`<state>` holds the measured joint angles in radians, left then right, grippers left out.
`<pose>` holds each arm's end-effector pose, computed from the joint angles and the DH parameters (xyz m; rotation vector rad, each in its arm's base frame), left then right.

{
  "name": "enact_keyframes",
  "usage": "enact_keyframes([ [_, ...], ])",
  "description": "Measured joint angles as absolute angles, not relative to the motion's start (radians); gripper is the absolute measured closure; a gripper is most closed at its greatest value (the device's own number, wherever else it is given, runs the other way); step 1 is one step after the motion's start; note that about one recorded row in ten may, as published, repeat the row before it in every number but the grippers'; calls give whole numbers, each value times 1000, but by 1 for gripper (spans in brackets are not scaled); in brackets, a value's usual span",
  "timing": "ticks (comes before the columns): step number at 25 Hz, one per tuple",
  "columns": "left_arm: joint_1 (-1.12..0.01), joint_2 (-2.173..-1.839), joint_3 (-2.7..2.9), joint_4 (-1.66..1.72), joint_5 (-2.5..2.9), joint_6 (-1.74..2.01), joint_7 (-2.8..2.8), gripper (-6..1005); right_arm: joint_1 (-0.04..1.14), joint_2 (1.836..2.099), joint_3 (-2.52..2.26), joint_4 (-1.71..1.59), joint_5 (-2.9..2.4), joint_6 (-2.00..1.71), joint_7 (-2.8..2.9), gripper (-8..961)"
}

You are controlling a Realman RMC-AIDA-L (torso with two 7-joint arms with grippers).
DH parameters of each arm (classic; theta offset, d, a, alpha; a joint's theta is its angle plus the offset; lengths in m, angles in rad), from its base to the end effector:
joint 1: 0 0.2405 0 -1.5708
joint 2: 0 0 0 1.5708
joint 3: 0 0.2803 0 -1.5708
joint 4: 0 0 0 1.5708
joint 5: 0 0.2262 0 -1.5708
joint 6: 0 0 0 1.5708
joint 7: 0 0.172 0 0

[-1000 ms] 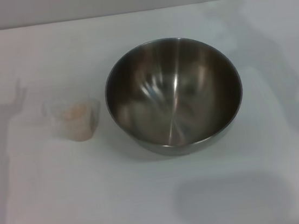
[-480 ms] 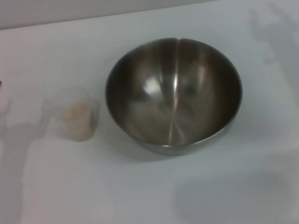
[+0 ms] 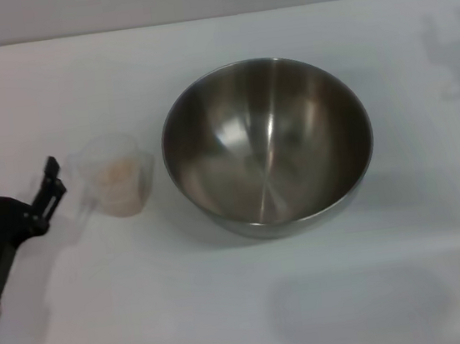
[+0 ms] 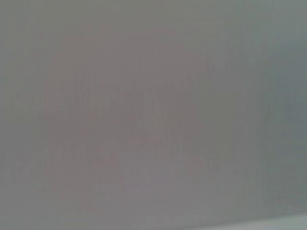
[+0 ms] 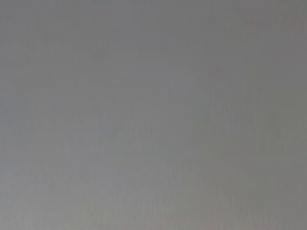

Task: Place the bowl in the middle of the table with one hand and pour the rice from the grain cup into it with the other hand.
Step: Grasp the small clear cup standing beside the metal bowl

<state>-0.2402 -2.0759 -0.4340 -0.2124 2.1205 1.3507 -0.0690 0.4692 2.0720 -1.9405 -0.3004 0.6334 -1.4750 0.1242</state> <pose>-0.3647 0.2842 -0.0705 -1.7393 -0.4713 -0.6975 0.2752 0.3934 0.0324 -1.3261 0.2085 1.0740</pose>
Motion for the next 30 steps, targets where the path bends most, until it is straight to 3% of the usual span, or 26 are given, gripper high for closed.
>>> enact_keyframes([
  [30,-326,-2074,-436,-205,2111,1158,-24,136,487,2066,-1937,-268,634,-1467,121,425],
])
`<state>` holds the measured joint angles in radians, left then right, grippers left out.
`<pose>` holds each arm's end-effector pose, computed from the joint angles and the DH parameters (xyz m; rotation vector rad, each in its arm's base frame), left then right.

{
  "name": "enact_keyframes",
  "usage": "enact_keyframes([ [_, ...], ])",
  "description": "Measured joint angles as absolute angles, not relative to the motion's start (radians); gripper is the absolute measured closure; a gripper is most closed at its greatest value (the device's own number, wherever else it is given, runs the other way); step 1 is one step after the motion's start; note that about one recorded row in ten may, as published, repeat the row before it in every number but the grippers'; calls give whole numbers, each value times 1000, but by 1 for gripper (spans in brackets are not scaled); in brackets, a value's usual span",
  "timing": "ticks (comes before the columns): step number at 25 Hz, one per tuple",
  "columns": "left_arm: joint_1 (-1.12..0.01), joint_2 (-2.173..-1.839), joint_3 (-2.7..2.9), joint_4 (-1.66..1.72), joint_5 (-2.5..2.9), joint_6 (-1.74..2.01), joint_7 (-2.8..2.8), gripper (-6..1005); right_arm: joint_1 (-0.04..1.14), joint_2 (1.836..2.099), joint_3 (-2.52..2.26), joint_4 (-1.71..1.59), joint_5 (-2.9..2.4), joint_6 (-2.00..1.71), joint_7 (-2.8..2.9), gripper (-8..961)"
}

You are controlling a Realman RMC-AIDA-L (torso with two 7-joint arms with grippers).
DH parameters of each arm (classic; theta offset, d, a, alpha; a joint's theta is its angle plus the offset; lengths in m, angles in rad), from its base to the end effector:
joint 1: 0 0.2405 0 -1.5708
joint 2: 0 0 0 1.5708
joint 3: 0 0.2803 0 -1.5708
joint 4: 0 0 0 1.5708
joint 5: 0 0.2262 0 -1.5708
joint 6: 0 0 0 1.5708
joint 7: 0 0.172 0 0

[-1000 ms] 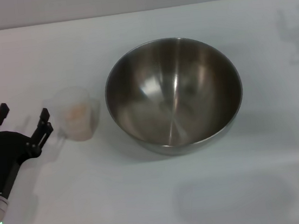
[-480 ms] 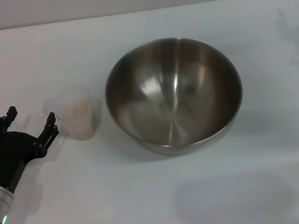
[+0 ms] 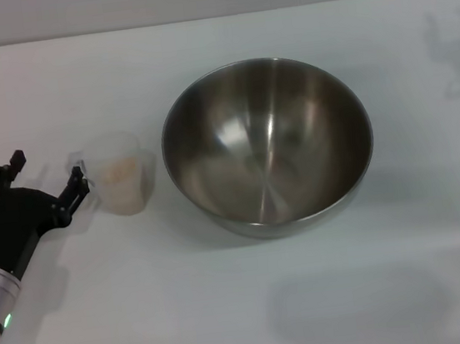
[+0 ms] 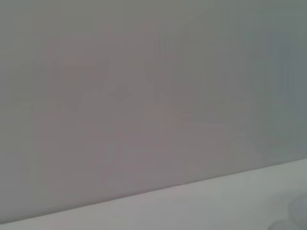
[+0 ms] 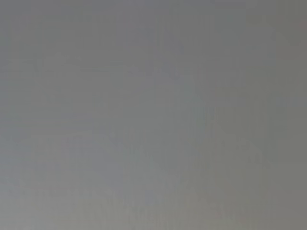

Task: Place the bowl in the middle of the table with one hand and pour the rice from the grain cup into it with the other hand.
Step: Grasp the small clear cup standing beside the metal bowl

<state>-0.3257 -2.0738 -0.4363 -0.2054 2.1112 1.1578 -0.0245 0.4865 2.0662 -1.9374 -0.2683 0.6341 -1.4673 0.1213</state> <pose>-0.3691 0.3161 -0.0868 -1.8299 -0.4909 -0.5460 0.2793 0.3975 0.0337 -1.3390 0.2056 1.0433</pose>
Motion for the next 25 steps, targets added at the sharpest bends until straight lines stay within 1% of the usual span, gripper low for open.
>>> enact_keyframes([
  [10,-333,-2074,-472,-207,2111,1155,-24,135,505,2066,-1937,-267,633,-1435,117,425],
  [17,-340,-2077,-468,-218,2118,1146,-25,284,524,2065,-1937,-253,634,-1421,116,426],
  [25,-358,-2079,-469,-221,2117,1108,-32,677,536,2065,-1937,-238,640,-1416,116,426],
])
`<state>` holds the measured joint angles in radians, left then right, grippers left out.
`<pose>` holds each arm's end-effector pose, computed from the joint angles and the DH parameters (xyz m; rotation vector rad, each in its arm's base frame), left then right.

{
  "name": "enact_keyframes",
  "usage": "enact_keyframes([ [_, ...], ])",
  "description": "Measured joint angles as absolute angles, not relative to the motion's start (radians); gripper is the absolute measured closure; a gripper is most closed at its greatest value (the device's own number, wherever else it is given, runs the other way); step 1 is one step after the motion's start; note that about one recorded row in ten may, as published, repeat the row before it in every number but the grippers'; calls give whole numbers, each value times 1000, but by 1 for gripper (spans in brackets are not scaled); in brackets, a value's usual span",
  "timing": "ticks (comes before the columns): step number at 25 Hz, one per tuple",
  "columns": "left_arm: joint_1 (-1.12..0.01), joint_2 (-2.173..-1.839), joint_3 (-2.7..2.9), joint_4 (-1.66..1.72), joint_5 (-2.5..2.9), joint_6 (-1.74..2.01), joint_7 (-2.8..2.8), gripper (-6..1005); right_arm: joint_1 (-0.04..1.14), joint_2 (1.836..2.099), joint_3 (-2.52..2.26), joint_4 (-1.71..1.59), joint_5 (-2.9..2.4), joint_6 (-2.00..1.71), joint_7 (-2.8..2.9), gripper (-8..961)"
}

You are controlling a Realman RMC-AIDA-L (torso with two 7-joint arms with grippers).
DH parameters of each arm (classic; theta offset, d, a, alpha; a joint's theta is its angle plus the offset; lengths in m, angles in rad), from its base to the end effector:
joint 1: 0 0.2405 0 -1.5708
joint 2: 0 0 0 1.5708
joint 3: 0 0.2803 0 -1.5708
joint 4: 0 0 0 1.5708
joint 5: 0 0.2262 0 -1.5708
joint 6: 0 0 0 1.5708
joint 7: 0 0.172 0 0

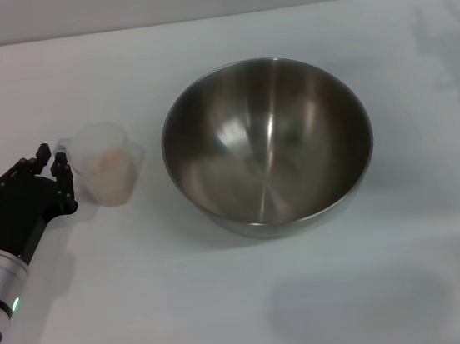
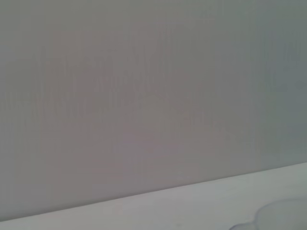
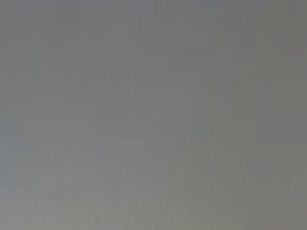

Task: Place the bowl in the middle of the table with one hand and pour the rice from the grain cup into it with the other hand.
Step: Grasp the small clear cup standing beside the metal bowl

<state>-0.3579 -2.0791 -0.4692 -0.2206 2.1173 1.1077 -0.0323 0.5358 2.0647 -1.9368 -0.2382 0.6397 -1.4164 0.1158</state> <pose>-0.3614 0.3301 -0.0919 -1.8303 -0.5200 -0.5520 0.2742 0.4137 0.0294 -1.3739 0.2192 1.0123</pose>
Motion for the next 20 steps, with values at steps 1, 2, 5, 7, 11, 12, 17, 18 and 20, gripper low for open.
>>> enact_keyframes([
  [1,-360,-2079,-469,-221,2117,1106,-33,725,536,2065,-1936,-238,640,-1416,116,426],
  [2,-362,-2079,-470,-224,2115,1105,-35,750,536,2065,-1936,-238,640,-1416,116,426],
  [5,-362,-2079,-471,-230,2111,1105,-36,826,537,2065,-1936,-238,640,-1416,116,426],
  [7,-362,-2078,-471,-233,2111,1105,-37,876,537,2065,-1936,-237,641,-1416,116,426],
  [11,-362,-2078,-475,-236,2111,1116,-35,958,537,2065,-1936,-236,641,-1417,115,426],
  [12,-359,-2079,-488,-246,2110,1136,-22,964,537,2065,-1936,-236,641,-1417,115,426],
  [17,-358,-2079,-546,-275,2110,1203,85,980,537,2065,-1936,-236,641,-1421,115,426],
  [18,-363,-2078,-557,-283,2110,1219,128,980,537,2065,-1936,-236,641,-1421,115,425],
  [20,-381,-2078,-565,-293,2115,1252,224,979,537,2065,-1936,-236,641,-1423,115,425],
])
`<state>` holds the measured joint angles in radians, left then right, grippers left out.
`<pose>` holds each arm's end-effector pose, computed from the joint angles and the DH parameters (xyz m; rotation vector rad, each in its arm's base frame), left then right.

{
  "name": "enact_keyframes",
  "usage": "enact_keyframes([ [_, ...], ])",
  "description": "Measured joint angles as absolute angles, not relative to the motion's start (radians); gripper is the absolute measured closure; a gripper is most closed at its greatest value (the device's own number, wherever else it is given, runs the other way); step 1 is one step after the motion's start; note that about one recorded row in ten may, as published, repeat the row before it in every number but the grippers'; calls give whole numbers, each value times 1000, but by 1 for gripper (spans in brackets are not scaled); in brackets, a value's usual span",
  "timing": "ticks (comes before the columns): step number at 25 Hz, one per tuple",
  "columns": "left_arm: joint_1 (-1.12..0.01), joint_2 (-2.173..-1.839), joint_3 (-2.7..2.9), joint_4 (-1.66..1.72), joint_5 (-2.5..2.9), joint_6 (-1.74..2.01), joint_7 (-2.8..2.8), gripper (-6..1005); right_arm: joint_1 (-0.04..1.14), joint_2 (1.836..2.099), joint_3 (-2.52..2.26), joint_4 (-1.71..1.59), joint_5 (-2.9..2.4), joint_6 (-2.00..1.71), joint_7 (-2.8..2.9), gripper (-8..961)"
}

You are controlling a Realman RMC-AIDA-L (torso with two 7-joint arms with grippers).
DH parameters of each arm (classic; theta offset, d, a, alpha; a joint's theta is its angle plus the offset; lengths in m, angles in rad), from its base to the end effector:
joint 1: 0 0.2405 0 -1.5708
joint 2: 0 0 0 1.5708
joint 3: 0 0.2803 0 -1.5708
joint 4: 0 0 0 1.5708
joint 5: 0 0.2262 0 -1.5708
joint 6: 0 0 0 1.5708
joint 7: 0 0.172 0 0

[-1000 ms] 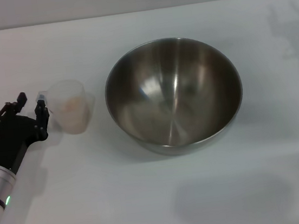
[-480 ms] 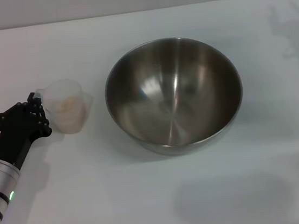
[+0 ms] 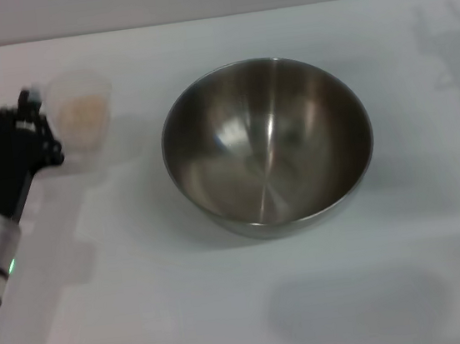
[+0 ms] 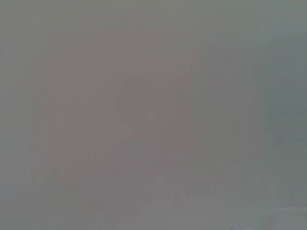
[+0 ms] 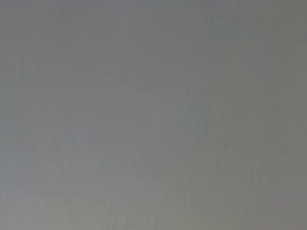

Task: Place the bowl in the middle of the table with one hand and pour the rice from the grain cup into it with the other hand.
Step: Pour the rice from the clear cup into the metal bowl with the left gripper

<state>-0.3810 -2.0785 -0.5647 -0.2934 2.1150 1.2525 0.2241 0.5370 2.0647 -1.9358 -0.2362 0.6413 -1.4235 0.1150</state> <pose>-0.3209 0.3491 -0.0684 -1.7016 -0.2272 -0.5900 0.2737 0.4133 0.0304 -1.3691 0.2138 1.0153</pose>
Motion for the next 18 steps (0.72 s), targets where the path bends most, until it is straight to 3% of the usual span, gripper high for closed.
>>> enact_keyframes([
  [8,-463,-2079,-502,-344,2166,1333,777,976,543,2065,-1936,-237,635,-1425,102,425],
  [18,-488,-2080,-449,-424,2236,1290,1386,973,545,2064,-1934,-237,635,-1426,101,426],
])
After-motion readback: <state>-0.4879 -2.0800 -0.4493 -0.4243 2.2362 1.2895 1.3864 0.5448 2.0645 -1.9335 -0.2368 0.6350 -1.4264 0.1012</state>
